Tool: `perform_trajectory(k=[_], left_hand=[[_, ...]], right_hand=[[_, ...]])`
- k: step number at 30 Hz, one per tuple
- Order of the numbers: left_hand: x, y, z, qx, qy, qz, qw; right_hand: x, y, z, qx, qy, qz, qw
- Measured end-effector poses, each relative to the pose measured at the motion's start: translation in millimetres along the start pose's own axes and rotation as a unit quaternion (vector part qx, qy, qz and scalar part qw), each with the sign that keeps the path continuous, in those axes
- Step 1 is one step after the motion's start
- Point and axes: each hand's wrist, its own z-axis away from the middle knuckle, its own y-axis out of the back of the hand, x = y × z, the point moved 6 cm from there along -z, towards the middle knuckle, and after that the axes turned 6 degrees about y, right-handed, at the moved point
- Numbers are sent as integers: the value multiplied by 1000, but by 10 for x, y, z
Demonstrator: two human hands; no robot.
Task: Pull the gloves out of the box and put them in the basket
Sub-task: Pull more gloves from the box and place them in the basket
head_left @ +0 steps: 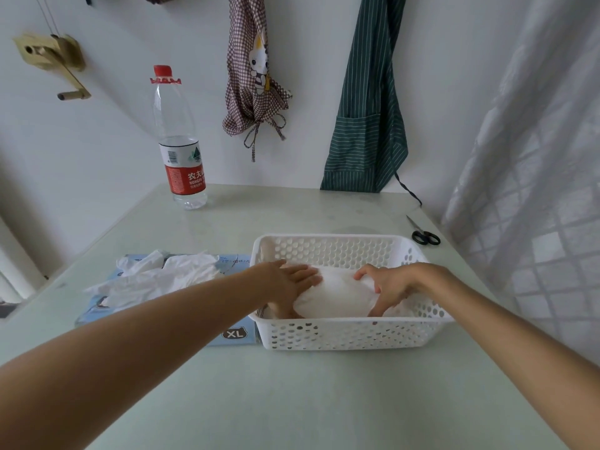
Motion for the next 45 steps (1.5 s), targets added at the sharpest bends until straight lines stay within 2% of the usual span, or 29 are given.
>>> perform_trajectory(k=[2, 4, 6, 8, 10, 13, 15, 17, 18, 21, 24, 26, 28, 29, 31, 34, 37, 40, 42, 45], left_hand=[[-17, 156, 82, 16, -6, 29, 999], [-30, 294, 191, 33, -9, 35, 999], [-117, 270, 218, 14, 31, 3, 999], [-216, 86, 188, -42, 90, -45, 994], [-230, -78, 138, -53, 108, -71, 990], [-189, -42, 198, 11, 95, -69, 993], [-241, 110, 404, 67, 76, -12, 995], [-422, 260, 715, 134, 73, 102, 983], [-607, 271, 895, 176, 88, 162, 967], [-1199, 15, 1381, 242, 167, 272, 916], [-1682, -542, 1736, 216, 261, 330, 881], [-1770, -786, 1771, 181, 256, 378, 871], [-1746, -826, 1713, 170, 208, 427, 863], [-1741, -807, 1675, 170, 192, 443, 859], [-1774, -784, 1616, 164, 190, 447, 859], [-1897, -779, 1556, 188, 185, 431, 863], [-1932, -770, 1541, 218, 162, 445, 853], [-1939, -721, 1590, 261, 156, 465, 831], [-1900, -661, 1628, 291, 124, 502, 805], [-1796, -591, 1684, 289, 79, 568, 767]], right_hand=[[-29, 92, 97, 15, 18, -10, 1000], [-28, 229, 192, 69, 30, 3, 997], [-17, 292, 262, 113, 17, 31, 993], [0, 195, 274, 100, -18, 78, 992], [7, 40, 235, 66, -42, 105, 991], [0, -20, 244, 59, -60, 109, 990], [-65, 82, 319, 80, -73, 157, 982], [-255, 257, 418, 154, -62, 218, 962], [-440, 336, 455, 201, -37, 221, 954], [-1089, 385, 554, 301, 96, 106, 943], [-1854, 224, 522, 334, 232, 15, 913], [-2257, 81, 466, 323, 303, -16, 896], [-2488, -72, 351, 285, 347, -1, 894], [-2528, -126, 293, 274, 353, 10, 894], [-2539, -164, 201, 302, 347, 10, 888], [-2456, -87, 138, 354, 335, -90, 868], [-2410, -12, 157, 328, 347, -173, 862], [-2414, 25, 213, 339, 356, -228, 840], [-2405, 16, 204, 334, 360, -310, 814], [-2357, 23, 199, 340, 345, -398, 779]])
